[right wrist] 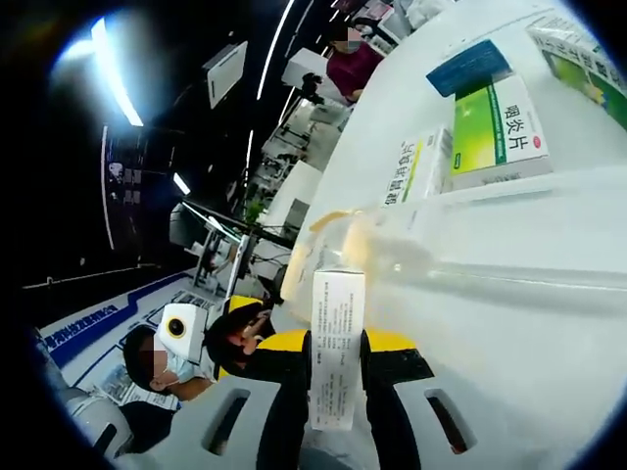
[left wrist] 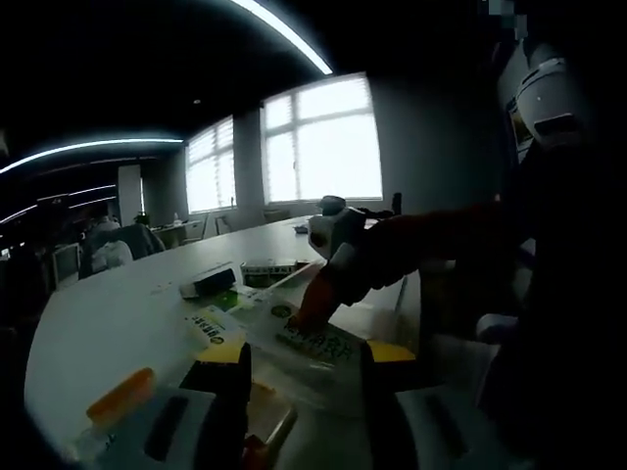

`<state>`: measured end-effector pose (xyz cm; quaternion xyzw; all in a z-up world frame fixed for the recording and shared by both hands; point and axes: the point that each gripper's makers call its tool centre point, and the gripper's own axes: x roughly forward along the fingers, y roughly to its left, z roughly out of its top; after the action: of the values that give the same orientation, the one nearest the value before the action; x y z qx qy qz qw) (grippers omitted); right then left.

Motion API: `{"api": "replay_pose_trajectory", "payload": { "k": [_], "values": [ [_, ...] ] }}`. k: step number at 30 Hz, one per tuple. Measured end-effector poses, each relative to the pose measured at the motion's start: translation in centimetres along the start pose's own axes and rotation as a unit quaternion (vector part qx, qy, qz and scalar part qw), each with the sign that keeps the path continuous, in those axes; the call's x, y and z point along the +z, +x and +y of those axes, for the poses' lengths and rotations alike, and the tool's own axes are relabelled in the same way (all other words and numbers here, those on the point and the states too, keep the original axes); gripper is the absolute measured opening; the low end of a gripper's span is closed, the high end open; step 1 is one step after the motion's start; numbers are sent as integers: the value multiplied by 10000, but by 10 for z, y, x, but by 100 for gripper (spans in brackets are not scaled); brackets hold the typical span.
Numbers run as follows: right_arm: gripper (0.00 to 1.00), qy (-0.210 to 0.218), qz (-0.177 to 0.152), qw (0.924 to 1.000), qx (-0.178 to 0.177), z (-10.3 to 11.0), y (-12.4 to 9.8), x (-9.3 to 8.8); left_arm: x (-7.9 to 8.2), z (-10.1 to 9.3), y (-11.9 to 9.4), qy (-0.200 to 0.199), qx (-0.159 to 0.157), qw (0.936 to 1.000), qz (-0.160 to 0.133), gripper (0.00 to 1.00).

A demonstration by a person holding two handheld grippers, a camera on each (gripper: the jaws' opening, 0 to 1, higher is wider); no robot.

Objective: Arrange the small medicine boxes into an aligned row inside the storage area until every box is upright, visible, and separated from the surrounding clutter.

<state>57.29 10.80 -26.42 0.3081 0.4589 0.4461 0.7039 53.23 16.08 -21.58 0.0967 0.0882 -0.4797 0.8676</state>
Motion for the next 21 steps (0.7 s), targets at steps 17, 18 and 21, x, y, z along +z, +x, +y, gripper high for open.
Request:
{"api": "replay_pose_trajectory", "payload": {
  "k": [17,18,21],
  "values": [
    [19,412,42,9991,115,-6,4,3,-9,1,-2,-85,-14,10000,45,36],
    [19,382,56,9992,107,-6,4,4,-9,1,-2,-99,-21,9999,36,36],
    [19,430,92,9990,118,-6,6,3,-10,2,-2,-132,-24,9999,39,38]
  ]
}}
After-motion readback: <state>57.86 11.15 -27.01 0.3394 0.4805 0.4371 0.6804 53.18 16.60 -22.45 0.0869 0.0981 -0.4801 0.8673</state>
